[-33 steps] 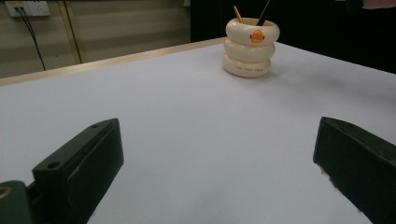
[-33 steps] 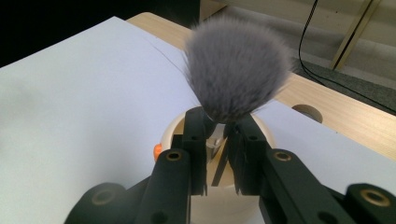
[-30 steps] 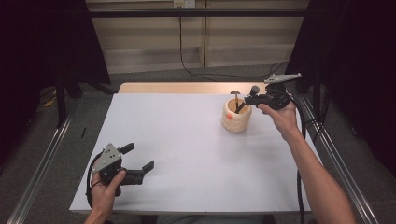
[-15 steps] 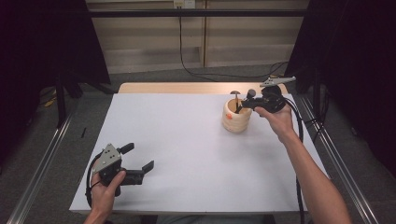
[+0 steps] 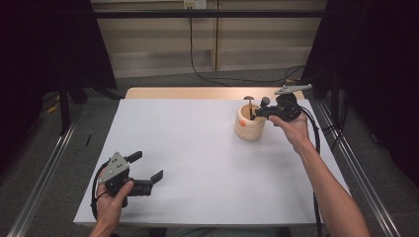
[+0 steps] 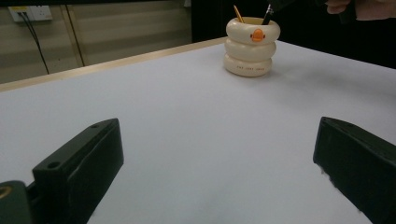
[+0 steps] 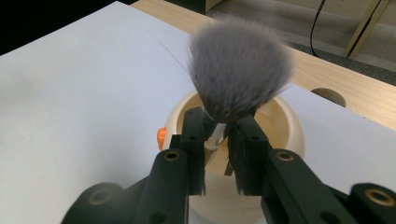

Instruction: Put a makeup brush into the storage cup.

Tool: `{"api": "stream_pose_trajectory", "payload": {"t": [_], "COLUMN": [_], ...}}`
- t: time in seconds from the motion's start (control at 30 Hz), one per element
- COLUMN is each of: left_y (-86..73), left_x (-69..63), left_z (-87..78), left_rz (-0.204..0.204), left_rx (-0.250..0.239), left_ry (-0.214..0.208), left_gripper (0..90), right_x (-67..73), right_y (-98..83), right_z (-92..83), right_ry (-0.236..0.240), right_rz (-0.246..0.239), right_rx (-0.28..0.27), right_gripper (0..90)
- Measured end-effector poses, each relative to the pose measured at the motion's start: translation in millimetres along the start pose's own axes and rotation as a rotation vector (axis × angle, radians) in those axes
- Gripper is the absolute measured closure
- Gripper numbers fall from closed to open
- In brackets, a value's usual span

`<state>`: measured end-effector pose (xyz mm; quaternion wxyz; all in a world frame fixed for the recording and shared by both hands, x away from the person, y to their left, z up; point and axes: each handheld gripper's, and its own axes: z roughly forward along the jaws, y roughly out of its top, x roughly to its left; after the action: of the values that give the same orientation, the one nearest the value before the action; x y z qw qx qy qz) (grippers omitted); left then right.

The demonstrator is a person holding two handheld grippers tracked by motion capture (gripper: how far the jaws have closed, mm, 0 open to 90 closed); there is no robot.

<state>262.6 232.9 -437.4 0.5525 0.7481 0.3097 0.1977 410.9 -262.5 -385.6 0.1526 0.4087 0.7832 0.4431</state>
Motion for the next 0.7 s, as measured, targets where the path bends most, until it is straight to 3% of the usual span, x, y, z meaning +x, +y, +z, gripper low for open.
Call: {"api": "stream_pose_trajectory", "payload": {"t": [0.2,0.33,0.7], "left_y": [0.7,0.5,0.6], "left_x": [-0.8,-0.6,-0.2], "left_z": [-1.1,-1.0,-1.2], "left_rz": [0.014,0.006,-0.015], "left_rx": [-0.011,-0.011,-0.015], "left_ry": [0.006,0.003,-0.012], "left_gripper": [1.7,1.7,1.7], "right_x": [1.6,1.9,-1.7], "right_y": [0.2,0.9,-7.9], "right_z": [-0.7,-2.4,-10.8], "right_ry": [0.001,-0.034,-0.057], "right_rz": [-0.004,0.005,0.034], "right_rx": [-0.038,-0.058,-0.108], "right_gripper": [46.8,30.1,11.4]}}
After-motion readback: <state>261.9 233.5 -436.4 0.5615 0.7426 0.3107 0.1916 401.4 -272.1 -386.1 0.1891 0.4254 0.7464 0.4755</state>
